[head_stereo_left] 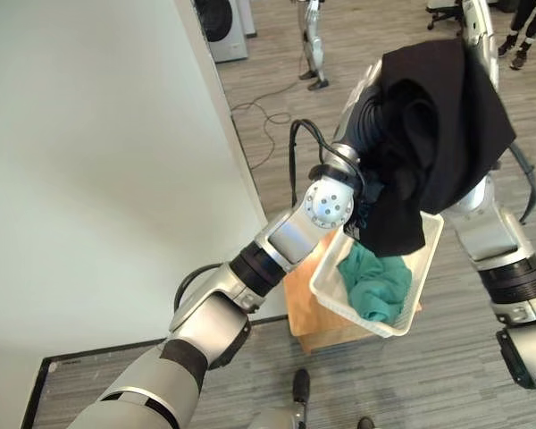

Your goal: Pick up bed clothes into laundry basket.

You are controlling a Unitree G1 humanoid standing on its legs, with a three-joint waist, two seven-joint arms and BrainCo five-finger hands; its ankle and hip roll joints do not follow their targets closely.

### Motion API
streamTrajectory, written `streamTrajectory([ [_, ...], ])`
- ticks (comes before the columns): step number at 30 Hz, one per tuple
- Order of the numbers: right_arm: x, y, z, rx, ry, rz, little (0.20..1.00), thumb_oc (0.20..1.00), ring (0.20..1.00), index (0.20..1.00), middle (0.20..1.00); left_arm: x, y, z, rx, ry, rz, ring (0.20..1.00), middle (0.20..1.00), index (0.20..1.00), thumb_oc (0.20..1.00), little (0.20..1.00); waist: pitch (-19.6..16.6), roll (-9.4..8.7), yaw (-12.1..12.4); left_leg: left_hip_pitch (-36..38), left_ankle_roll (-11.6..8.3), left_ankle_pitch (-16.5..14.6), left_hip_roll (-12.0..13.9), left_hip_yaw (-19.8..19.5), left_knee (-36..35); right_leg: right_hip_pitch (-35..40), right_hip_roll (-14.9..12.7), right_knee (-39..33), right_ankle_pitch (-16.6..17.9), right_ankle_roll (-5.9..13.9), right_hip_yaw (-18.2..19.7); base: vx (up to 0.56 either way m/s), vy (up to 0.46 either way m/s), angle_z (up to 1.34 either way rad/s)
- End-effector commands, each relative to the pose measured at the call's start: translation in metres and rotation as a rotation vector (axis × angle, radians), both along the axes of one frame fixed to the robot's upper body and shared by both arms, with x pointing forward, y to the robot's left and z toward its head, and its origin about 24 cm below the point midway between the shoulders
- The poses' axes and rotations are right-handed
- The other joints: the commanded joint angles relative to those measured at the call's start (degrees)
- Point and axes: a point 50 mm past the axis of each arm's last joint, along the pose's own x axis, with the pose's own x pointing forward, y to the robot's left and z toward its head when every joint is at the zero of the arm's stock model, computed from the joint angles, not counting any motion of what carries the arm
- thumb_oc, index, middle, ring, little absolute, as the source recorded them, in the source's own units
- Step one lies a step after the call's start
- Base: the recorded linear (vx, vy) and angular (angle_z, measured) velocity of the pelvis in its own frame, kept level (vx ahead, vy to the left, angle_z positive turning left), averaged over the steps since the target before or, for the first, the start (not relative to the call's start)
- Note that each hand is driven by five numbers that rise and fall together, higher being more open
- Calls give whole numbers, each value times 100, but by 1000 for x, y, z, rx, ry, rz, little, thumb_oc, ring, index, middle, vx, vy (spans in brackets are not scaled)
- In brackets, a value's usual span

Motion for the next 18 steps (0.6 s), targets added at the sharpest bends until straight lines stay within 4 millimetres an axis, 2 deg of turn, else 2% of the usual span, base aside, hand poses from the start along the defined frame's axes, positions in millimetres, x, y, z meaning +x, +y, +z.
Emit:
streamTrajectory([
  [1, -46, 53, 63, 77, -325, 386, 1000, 1000, 1000, 1000, 1000, 3, -48, -41, 237, 102, -14, 200, 200, 200, 200, 200, -85, -86, 248, 836, -219, -1167, 357, 37, 29, -362, -158, 75, 150, 148, -230, -10, -1, 6],
  [3, -48, 62, 54, 74, -285, 445, 1000, 1000, 1000, 1000, 1000, 7, -49, -57, 286, 147, 16, 200, 200, 200, 200, 200, -58, -100, 251, 836, -223, -1160, 357, 36, 29, -354, -163, 75, 160, 138, -255, -11, -2, 6],
  [5, -47, 67, 42, 49, -236, 460, 1000, 1000, 1000, 1000, 1000, 9, -48, -64, 298, 165, 44, 200, 200, 200, 200, 200, -53, -113, 248, 838, -222, -1152, 360, 33, 29, -352, -165, 75, 170, 136, -276, -15, -14, 7],
  [6, -42, 69, 30, 33, -174, 462, 1000, 1000, 1000, 1000, 1000, 7, -49, -64, 290, 164, 44, 200, 200, 200, 200, 200, -35, -123, 251, 835, -223, -1145, 361, 36, 29, -358, -164, 75, 180, 133, -287, -13, -16, 6],
  [10, -31, 66, 14, 34, -86, 432, 1000, 1000, 1000, 1000, 1000, 3, -53, -58, 271, 137, 23, 200, 200, 200, 200, 200, -19, -124, 242, 836, -221, -1141, 361, 26, 29, -350, -162, 75, 178, 124, -308, 0, 0, 0],
  [14, -16, 62, -23, 64, 96, 410, 1000, 1000, 1000, 1000, 1000, -6, -56, -49, 210, 118, -31, 200, 200, 200, 200, 200, 18, -110, 210, 843, -212, -1143, 370, 34, 29, -338, -170, 75, 182, 123, -318, 0, 0, 0],
  [15, -12, 59, -39, 69, 172, 396, 1000, 1000, 1000, 1000, 1000, -12, -58, -45, 182, 107, -68, 200, 200, 200, 200, 200, 37, -107, 183, 856, -204, -1149, 371, 54, 29, -338, -169, 75, 190, 122, -295, 0, 0, 0],
  [16, -12, 59, -39, 69, 173, 397, 1000, 1000, 1000, 1000, 1000, -12, -57, -45, 182, 108, -68, 200, 200, 200, 200, 200, 33, -106, 185, 858, -204, -1150, 372, 57, 29, -336, -169, 75, 190, 122, -293, 0, 0, 0],
  [18, -9, 51, -54, 78, 246, 383, 1000, 1000, 1000, 1000, 1000, -19, -61, -44, 161, 116, -135, 200, 200, 200, 200, 200, 58, -96, 119, 879, -194, -1161, 375, 103, 29, -354, -165, 75, 205, 128, -244, -7, 6, -4],
])
